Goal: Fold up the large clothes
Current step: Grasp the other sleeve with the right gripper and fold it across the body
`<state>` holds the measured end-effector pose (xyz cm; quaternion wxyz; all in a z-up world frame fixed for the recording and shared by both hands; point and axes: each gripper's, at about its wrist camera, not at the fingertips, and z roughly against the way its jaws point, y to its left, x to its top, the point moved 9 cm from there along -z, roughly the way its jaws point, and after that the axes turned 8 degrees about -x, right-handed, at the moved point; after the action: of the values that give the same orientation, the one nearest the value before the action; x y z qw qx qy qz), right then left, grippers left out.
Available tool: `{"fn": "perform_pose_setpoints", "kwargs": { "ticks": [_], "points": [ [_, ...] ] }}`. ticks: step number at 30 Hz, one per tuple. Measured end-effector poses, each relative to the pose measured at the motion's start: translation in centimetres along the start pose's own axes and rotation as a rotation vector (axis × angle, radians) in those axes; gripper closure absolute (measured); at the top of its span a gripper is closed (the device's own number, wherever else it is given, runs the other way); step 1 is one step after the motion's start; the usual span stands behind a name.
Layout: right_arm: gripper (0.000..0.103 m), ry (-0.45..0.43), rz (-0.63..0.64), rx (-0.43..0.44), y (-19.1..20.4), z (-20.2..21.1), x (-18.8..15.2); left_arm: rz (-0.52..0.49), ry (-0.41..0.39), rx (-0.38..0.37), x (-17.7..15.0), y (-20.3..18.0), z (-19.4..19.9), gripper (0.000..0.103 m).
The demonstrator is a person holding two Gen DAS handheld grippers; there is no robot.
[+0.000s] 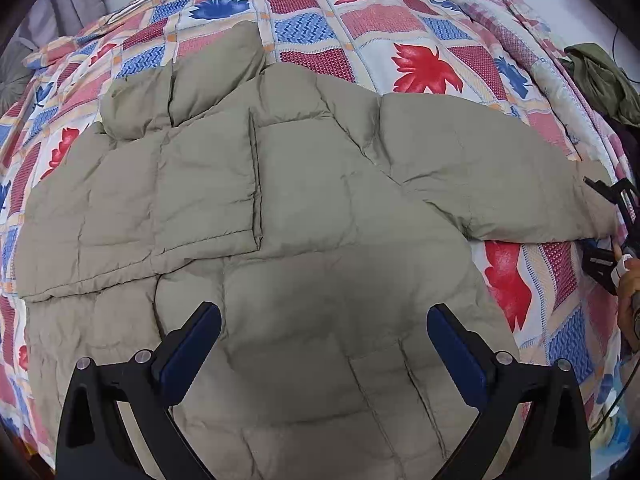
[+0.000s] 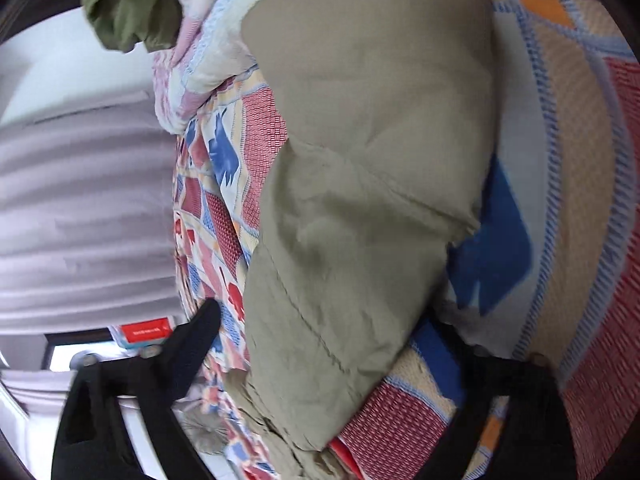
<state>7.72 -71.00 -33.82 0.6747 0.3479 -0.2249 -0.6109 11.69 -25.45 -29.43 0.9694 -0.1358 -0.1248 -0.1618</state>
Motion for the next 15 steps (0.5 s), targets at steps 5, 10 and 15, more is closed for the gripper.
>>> {"fn": "perform_pose_setpoints", "kwargs": {
  "ticks": [5,10,15],
  "points": [
    [0.081,0.038,-0.048,0.018,-0.1,-1.1,0.4,0.031,-0.019,-0.011,0.2,0.1,0.4,0.0],
    [0.094,0.019,0.065,0.033,2.7,-0.3,-0.2,0.044,-0.032,-0.013,0.4,1.6,1.0,0.0],
    [0.094,0.0,0.279,0.029,9.0,0.0,-3.6,0.069,-0.064,0.003,0.6,5.0,2.5,0.0]
  ]
}}
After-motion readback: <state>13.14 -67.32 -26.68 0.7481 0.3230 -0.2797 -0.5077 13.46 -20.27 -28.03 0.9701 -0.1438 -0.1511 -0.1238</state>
